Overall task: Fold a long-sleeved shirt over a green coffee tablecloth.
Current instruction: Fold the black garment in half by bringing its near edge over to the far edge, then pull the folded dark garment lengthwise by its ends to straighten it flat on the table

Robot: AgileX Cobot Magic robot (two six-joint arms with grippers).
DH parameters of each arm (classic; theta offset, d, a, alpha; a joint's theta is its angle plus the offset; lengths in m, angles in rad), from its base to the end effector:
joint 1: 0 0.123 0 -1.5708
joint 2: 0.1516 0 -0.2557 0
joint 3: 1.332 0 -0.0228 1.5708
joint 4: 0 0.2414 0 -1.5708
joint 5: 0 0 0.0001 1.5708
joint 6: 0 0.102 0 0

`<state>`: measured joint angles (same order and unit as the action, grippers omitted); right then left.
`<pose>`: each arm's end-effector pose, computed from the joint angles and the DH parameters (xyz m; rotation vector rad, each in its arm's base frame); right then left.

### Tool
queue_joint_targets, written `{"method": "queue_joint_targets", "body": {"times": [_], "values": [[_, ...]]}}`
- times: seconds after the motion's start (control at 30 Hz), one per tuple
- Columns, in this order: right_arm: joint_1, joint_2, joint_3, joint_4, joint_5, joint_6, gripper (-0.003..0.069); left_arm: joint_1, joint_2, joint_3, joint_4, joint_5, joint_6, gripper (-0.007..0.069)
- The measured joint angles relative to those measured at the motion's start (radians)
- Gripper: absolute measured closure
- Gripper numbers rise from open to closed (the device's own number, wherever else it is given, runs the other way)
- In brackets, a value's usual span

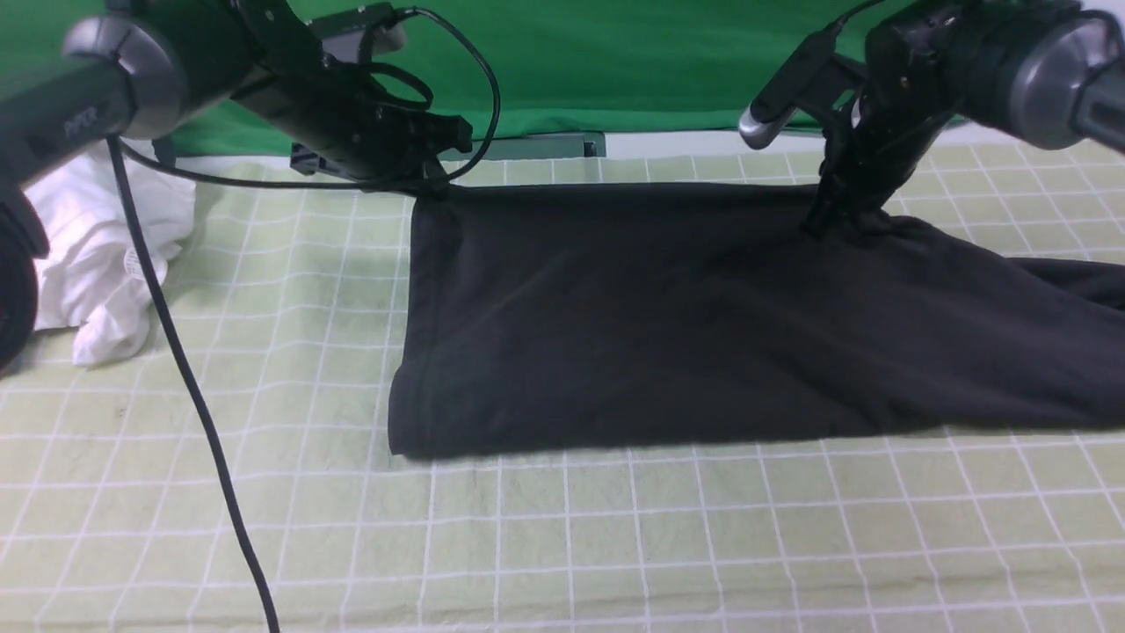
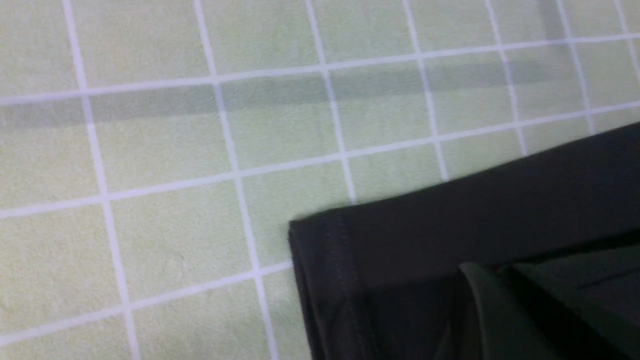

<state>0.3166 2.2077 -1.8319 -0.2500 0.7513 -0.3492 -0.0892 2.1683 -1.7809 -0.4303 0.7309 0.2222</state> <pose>0.4534 0.1304 0.1705 -1.0162 2.3948 -0.2989 0.4613 -0.0698 0.1790 0.0867 2.5526 -0.4363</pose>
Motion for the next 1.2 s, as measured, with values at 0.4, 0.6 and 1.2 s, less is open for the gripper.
{"method": "queue_joint_targets", "body": {"times": [0.4, 0.6, 1.2], "values": [[-0.001, 0.121, -0.082, -0.054, -0.165, 0.0, 0.0321, 0.0, 0.106, 0.0, 0.098, -0.161, -0.101, 0.0575], [-0.001, 0.083, -0.103, -0.151, -0.142, 0.065, 0.0232, 0.0, 0.069, 0.0, 0.224, -0.171, -0.241, 0.0421], [-0.318, -0.376, -0.108, 0.049, 0.44, 0.191, 0.0658, 0.007, -0.149, -0.121, 0.102, 0.216, -0.264, 0.013]]}}
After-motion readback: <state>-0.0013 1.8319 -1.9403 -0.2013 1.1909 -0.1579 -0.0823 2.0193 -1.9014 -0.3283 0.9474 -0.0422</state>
